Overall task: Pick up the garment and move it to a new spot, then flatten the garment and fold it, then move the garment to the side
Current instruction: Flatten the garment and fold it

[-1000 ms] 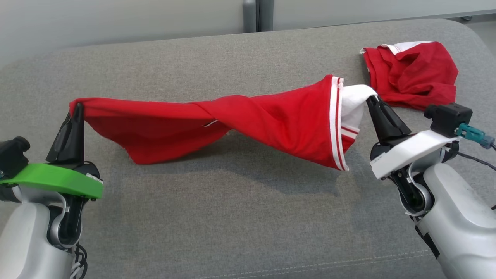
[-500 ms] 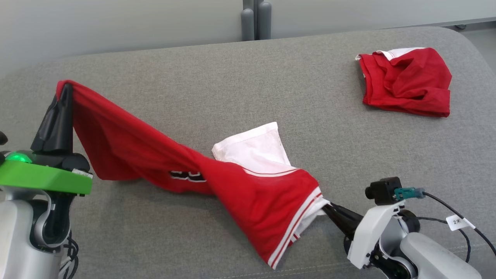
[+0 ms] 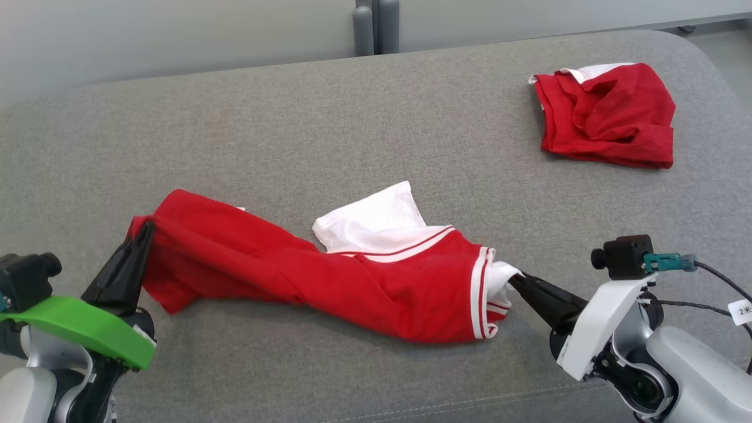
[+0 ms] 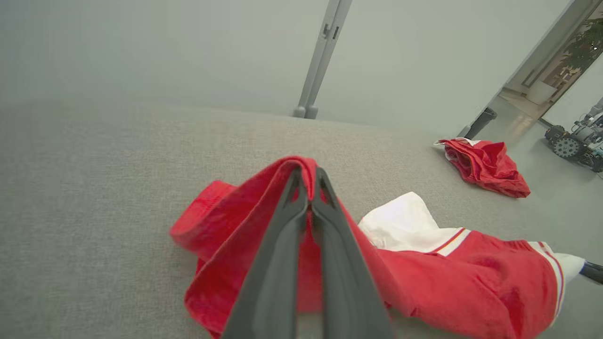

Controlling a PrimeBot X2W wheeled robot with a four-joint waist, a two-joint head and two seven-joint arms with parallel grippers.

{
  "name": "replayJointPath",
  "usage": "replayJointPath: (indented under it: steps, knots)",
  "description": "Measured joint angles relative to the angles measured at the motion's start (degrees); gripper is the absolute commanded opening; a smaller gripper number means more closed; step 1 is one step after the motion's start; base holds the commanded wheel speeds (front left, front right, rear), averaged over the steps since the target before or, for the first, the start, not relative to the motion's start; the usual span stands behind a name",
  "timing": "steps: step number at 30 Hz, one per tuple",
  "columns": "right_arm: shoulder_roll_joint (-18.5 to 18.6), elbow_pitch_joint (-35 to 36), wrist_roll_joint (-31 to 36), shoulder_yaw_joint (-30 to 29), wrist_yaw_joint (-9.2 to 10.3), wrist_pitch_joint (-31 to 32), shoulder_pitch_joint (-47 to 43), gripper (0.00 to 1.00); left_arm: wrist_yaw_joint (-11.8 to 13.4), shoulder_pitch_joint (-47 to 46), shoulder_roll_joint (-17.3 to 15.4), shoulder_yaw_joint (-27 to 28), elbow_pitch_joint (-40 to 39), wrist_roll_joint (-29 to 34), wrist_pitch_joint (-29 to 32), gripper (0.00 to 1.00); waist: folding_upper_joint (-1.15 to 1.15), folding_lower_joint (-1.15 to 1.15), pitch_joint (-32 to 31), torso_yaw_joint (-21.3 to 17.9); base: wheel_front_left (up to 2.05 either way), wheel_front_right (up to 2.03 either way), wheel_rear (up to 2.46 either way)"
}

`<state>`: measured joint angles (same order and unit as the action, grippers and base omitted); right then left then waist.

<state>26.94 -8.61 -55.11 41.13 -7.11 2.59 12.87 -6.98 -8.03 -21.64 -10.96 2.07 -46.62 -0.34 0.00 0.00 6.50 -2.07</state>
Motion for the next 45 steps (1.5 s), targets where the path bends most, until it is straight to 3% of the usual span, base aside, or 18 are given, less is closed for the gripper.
replayJointPath:
  steps: [6,10,14,16,18,20,22,25,29,36,45]
  knots:
    - [0.35,5.86,-4.01,0.75,0.0,1.6,0.05,0.0,0.0,1.25,-1.9,-1.21,-2.75,-2.16,4.85,0.0,0.0,0.0,2.07,-0.24,0.0,0.0,0.0]
    - [-0.85,8.49,-8.77,-0.49,0.0,2.89,6.46,0.0,-0.04,-4.9,-3.99,-4.33,-2.8,-3.28,11.41,0.0,0.0,0.0,3.86,-0.48,0.0,0.0,0.0]
    - [-5.02,4.05,-17.47,-13.23,0.0,1.67,18.37,0.0,0.0,-19.63,-4.98,-0.85,-1.2,-5.77,14.49,0.0,0.0,0.0,6.27,-0.86,0.0,0.0,0.0]
    - [-4.86,-1.81,-19.96,-17.63,1.65,2.7,24.08,0.0,1.53,-27.12,-5.56,3.02,0.85,-6.78,15.19,0.0,0.0,0.0,7.6,-1.15,0.0,0.0,0.0]
    - [-2.48,-6.78,-18.95,-15.95,4.02,6.88,27.31,0.0,2.5,-31.89,-6.95,3.63,3.12,-6.87,17.85,0.0,0.0,0.0,9.03,-1.46,0.0,0.0,0.0]
    - [-1.07,-9.22,-16.92,-11.61,4.55,11.69,28.22,0.0,2.52,-33.28,-6.99,2.91,5.15,-7.57,19.9,0.0,0.0,0.0,10.52,-1.72,0.0,0.0,0.0]
    - [-2.13,-10.53,-17.31,-7.65,2.7,15.53,28.19,0.0,1.87,-33.45,-5.8,1.05,7.91,-8.22,20.3,0.0,0.0,0.0,12.62,-1.91,0.0,0.0,0.0]
    - [-2.75,-11.35,-18.38,-5.13,1.55,18.5,27.61,0.0,1.14,-33.31,-4.28,-2.24,11.0,-9.15,21.59,0.0,0.0,0.01,13.87,-1.7,0.0,0.0,0.0]
    - [-3.12,-12.1,-19.7,-5.42,0.57,18.92,27.07,0.0,0.46,-32.73,-3.52,-3.9,12.52,-9.56,21.83,0.0,0.0,0.01,13.41,-1.16,0.0,0.0,0.0]
    - [-4.7,-11.16,-26.36,-5.77,0.07,21.45,23.41,0.0,0.35,-30.27,-4.34,-3.9,13.32,-9.33,19.51,0.0,0.0,0.01,10.42,-0.69,0.0,0.0,0.0]
    - [-3.97,-11.92,-32.49,-4.25,0.08,24.83,12.07,0.0,-0.1,-19.61,-4.58,-3.94,12.0,-8.84,12.87,0.0,0.0,0.0,6.29,-0.89,0.0,0.0,0.0]
